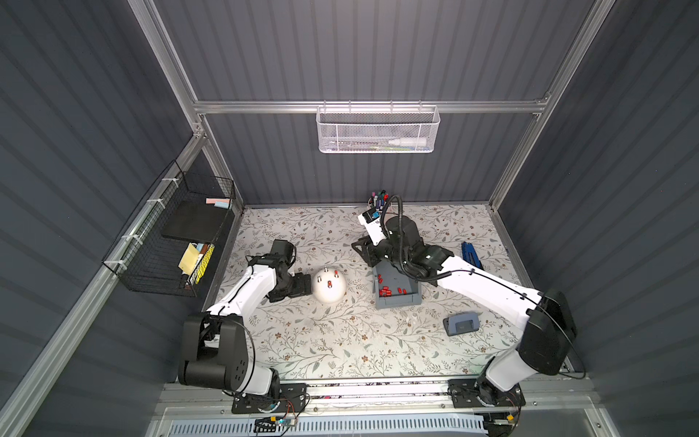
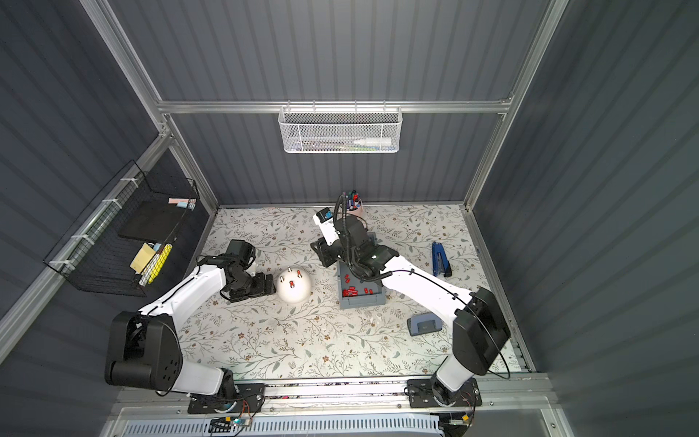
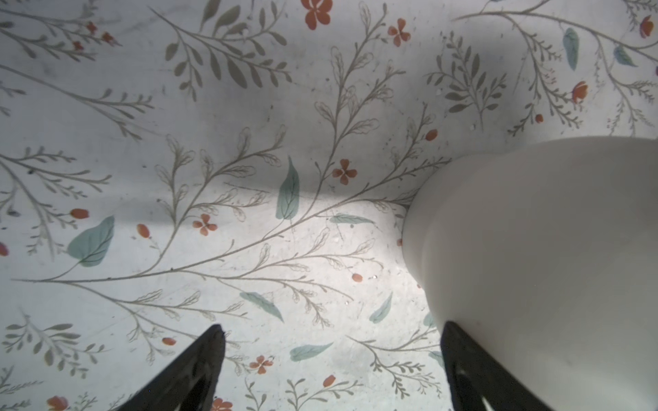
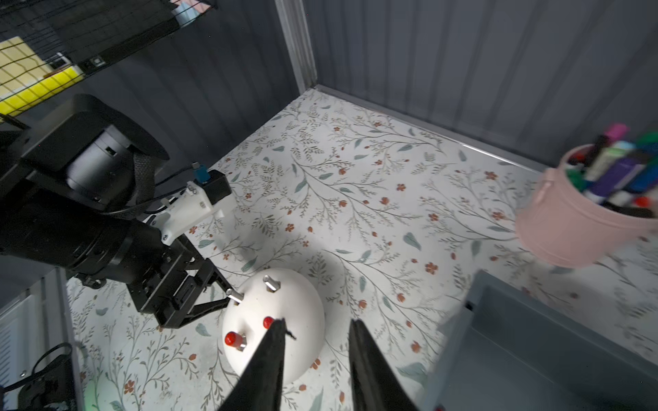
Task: Cover the protruding screws with screw protection sleeves
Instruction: Pick up the screw protection sleeve from the storage box.
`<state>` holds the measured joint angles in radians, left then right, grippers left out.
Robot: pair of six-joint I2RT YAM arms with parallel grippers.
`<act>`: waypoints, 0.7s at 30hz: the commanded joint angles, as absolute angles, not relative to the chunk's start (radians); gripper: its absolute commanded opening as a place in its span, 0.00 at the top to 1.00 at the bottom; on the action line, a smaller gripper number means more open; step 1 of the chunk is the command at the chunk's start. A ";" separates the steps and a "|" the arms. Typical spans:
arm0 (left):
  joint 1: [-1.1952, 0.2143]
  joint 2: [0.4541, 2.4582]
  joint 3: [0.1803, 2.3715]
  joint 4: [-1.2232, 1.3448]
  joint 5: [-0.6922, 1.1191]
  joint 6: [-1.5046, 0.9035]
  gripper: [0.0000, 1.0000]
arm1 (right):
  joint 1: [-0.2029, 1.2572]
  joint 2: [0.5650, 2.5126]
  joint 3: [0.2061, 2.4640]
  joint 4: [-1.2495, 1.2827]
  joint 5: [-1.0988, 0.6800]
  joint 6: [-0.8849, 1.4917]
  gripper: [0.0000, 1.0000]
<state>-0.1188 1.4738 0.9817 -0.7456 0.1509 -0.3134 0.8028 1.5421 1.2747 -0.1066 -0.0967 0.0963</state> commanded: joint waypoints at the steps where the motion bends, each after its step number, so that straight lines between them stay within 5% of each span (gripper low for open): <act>1: -0.145 1.495 1.015 -0.716 0.229 -0.329 0.07 | 0.801 1.496 1.213 -0.263 0.003 0.144 0.70; 12: -0.169 1.516 1.027 -0.698 0.281 -0.316 0.05 | 0.705 1.609 1.231 -0.483 0.003 0.357 0.80; 21: -0.167 1.440 1.029 -0.802 0.092 -0.245 0.02 | 0.665 1.799 1.330 -0.518 -0.010 0.435 0.84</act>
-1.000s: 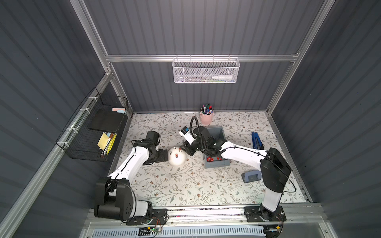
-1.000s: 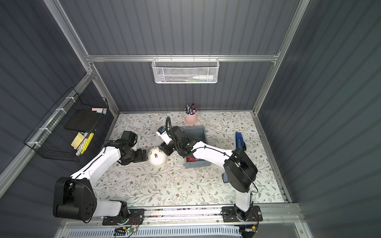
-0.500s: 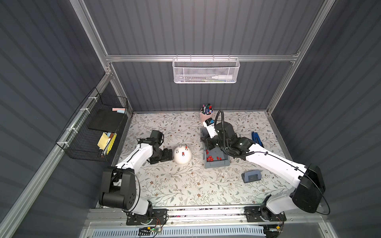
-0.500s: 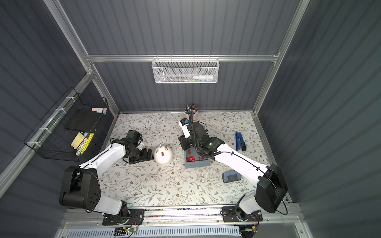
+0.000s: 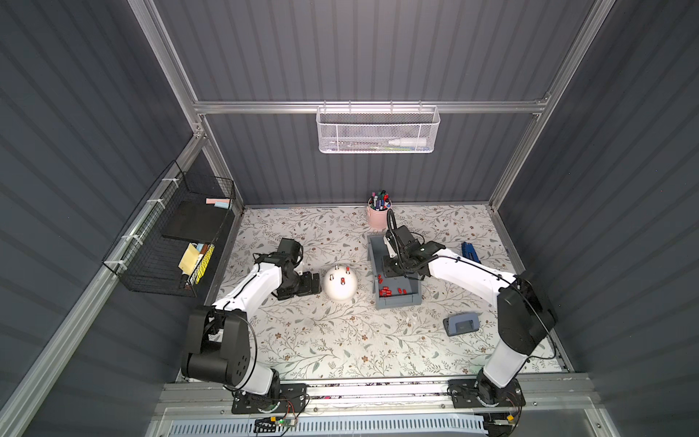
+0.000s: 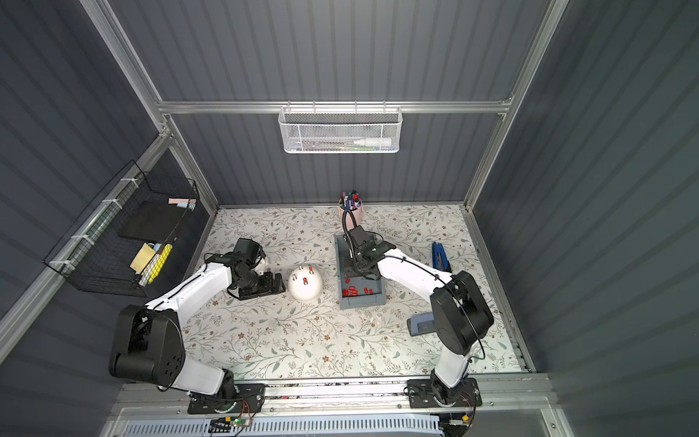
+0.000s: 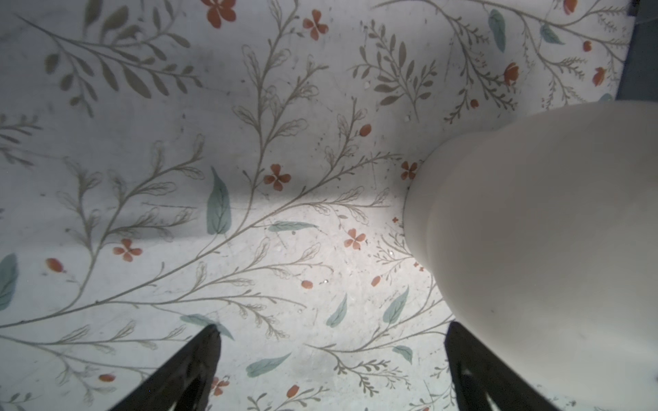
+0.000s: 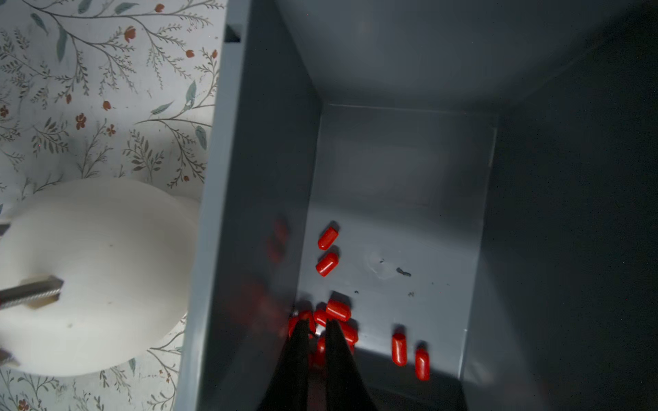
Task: Cover the protruding screws with screw protection sleeves
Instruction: Pick up the screw protection sleeve from the storage box.
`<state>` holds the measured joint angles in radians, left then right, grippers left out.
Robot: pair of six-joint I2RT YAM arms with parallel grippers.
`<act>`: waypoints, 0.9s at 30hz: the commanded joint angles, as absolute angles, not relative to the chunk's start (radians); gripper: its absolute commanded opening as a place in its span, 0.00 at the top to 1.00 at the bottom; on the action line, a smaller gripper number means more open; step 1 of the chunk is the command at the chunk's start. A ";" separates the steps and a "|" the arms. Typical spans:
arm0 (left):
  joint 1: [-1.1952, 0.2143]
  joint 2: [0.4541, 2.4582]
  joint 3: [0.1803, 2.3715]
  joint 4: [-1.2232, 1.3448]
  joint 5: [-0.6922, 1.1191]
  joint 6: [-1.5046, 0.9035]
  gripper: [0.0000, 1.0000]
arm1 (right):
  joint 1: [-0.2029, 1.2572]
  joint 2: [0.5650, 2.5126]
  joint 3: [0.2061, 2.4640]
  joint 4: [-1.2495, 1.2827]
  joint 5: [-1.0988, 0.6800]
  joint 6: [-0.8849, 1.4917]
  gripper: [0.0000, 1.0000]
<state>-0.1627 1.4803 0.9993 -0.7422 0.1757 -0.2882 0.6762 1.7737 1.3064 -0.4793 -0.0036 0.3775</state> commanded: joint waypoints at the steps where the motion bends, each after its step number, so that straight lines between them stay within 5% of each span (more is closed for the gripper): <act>1: -0.167 1.429 1.028 -0.809 0.069 -0.238 0.01 | 0.657 1.813 1.326 -0.511 -0.022 0.450 0.83; 27: -0.167 1.350 1.005 -0.821 0.004 -0.199 0.01 | 0.633 1.999 1.389 -0.479 -0.150 0.502 0.74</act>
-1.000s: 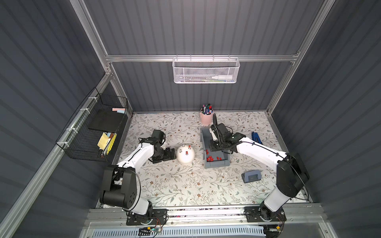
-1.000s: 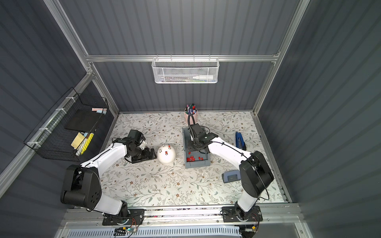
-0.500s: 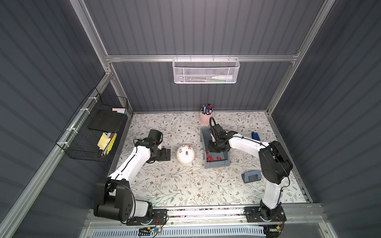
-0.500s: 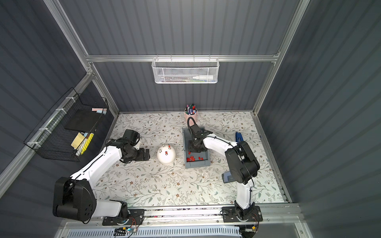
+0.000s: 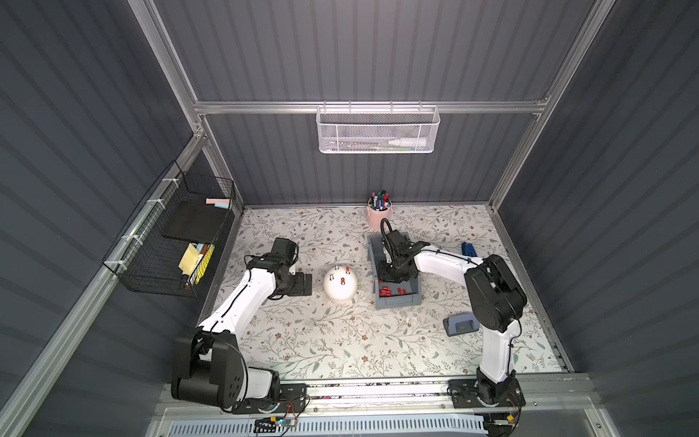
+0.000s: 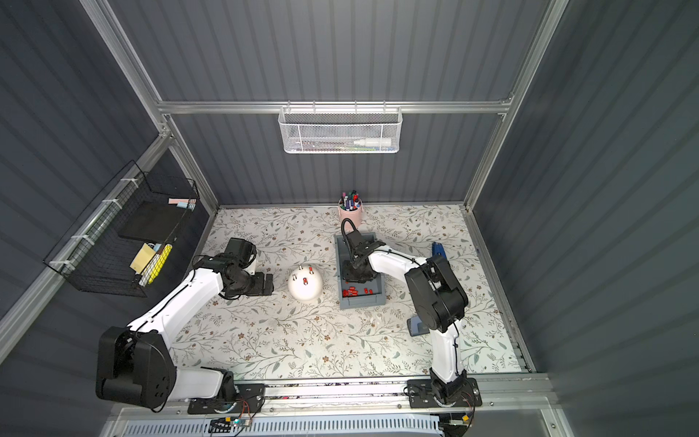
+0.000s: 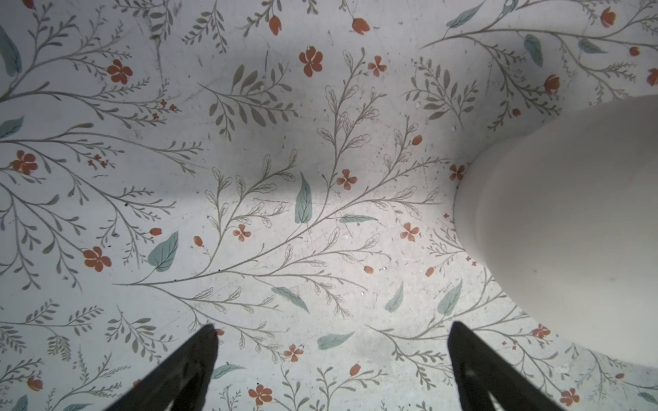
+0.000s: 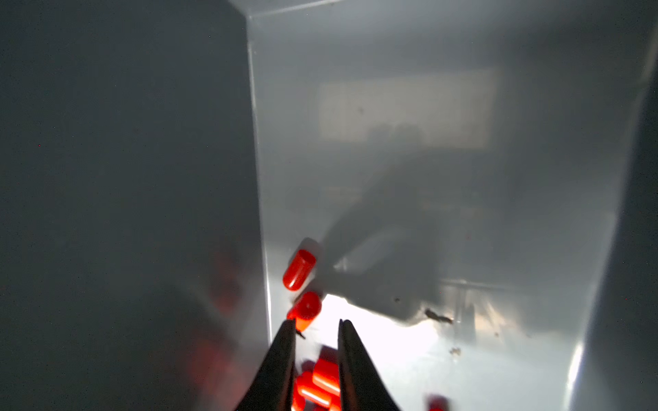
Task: Cover the protruding screws with screw protection sleeves
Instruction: Pick up the screw protection sleeve from the storage box.
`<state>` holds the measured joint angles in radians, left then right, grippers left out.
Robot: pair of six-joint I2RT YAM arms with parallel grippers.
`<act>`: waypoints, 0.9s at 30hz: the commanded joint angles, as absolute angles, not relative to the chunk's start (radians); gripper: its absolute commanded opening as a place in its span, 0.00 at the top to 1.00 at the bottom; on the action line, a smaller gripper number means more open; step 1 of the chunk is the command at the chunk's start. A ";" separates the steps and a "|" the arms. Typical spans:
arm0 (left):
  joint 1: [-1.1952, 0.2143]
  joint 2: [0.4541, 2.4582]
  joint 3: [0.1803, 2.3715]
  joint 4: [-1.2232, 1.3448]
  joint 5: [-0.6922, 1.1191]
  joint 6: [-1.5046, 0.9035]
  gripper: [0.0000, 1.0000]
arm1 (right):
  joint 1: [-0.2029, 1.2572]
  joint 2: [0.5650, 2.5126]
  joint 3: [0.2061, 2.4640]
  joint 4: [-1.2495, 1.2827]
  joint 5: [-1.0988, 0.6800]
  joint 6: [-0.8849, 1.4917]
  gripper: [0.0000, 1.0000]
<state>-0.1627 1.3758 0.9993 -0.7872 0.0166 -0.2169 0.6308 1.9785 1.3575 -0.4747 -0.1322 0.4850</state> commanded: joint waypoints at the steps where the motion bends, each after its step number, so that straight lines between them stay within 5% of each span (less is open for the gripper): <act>1: -0.167 1.349 1.004 -0.821 0.003 -0.201 0.01 | 0.633 2.003 1.390 -0.477 -0.154 0.501 0.74; 27: -0.167 1.355 1.002 -0.815 0.021 -0.212 0.00 | 0.632 2.035 1.412 -0.503 -0.153 0.464 0.75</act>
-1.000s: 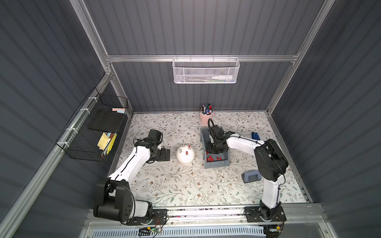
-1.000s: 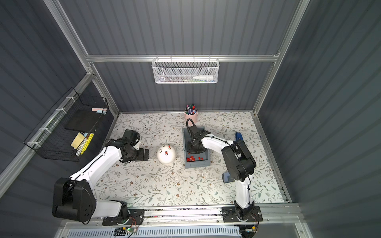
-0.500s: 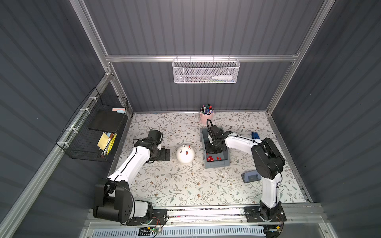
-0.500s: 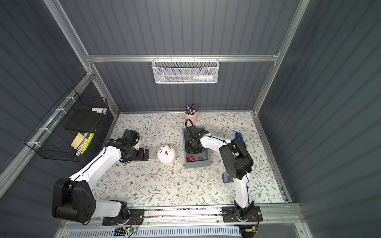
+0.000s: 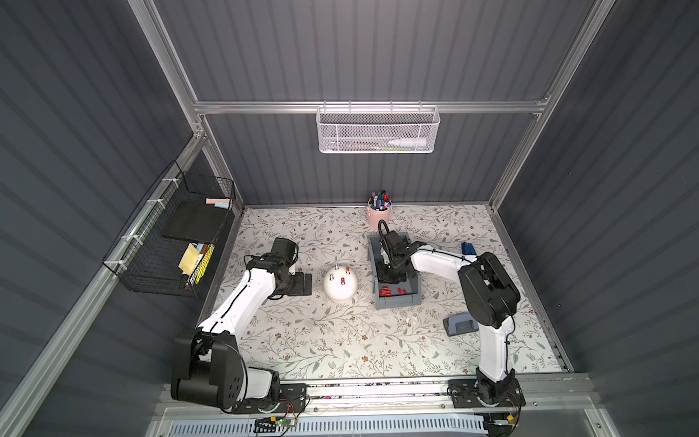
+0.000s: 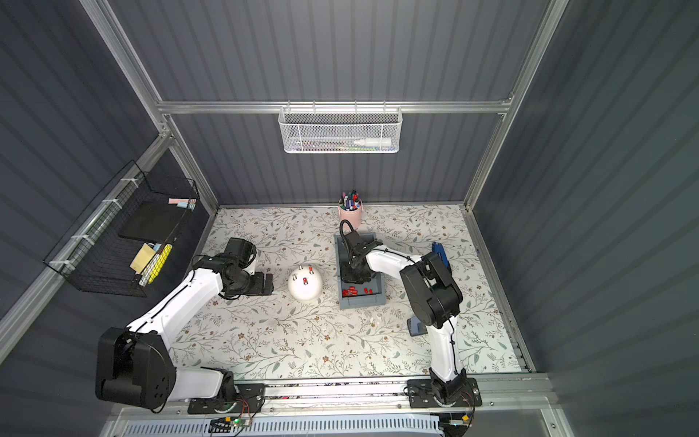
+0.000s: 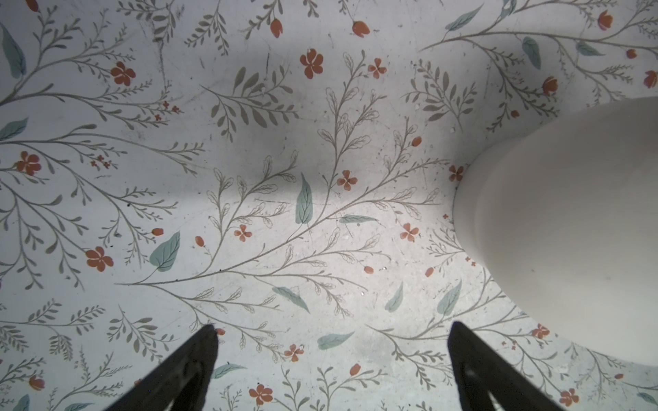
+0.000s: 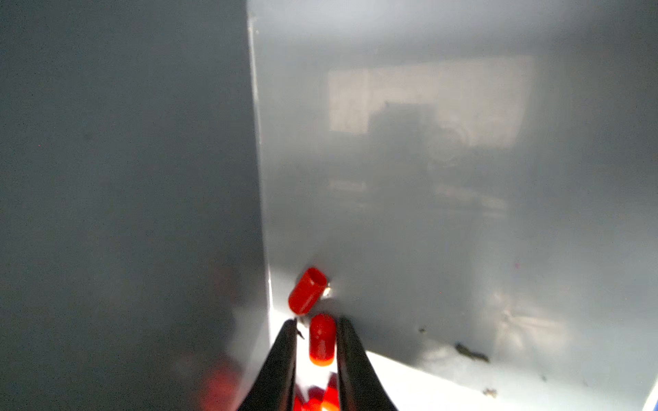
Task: Cover the protruding screws with screw protection sleeves
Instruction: Pick up the screw protection sleeve from the storage box.
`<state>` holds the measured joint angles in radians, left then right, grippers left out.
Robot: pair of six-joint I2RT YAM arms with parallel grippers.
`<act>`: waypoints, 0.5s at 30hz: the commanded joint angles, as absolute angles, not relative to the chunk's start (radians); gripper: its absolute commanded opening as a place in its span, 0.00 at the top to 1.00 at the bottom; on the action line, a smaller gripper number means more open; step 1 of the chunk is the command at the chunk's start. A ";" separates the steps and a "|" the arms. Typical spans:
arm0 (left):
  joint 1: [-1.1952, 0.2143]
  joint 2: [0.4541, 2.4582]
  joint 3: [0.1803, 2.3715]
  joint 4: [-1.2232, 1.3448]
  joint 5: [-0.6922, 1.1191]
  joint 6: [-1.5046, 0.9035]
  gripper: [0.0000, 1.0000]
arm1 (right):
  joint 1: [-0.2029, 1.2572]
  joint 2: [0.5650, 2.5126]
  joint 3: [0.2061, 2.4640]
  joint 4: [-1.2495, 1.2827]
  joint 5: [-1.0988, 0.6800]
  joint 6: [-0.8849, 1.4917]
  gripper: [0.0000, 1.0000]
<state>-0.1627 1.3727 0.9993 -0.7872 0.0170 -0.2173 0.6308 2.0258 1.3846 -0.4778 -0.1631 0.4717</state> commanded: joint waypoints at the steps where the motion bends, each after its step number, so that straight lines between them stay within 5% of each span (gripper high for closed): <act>1: -0.167 1.355 1.002 -0.816 0.022 -0.212 0.01 | 0.633 2.037 1.414 -0.504 -0.153 0.462 0.75; 15: -0.167 1.355 1.003 -0.819 0.016 -0.206 0.01 | 0.633 2.042 1.398 -0.511 -0.149 0.444 0.78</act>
<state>-0.1627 1.3727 0.9993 -0.7872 0.0166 -0.2173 0.6308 2.0354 1.4002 -0.4881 -0.1604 0.4519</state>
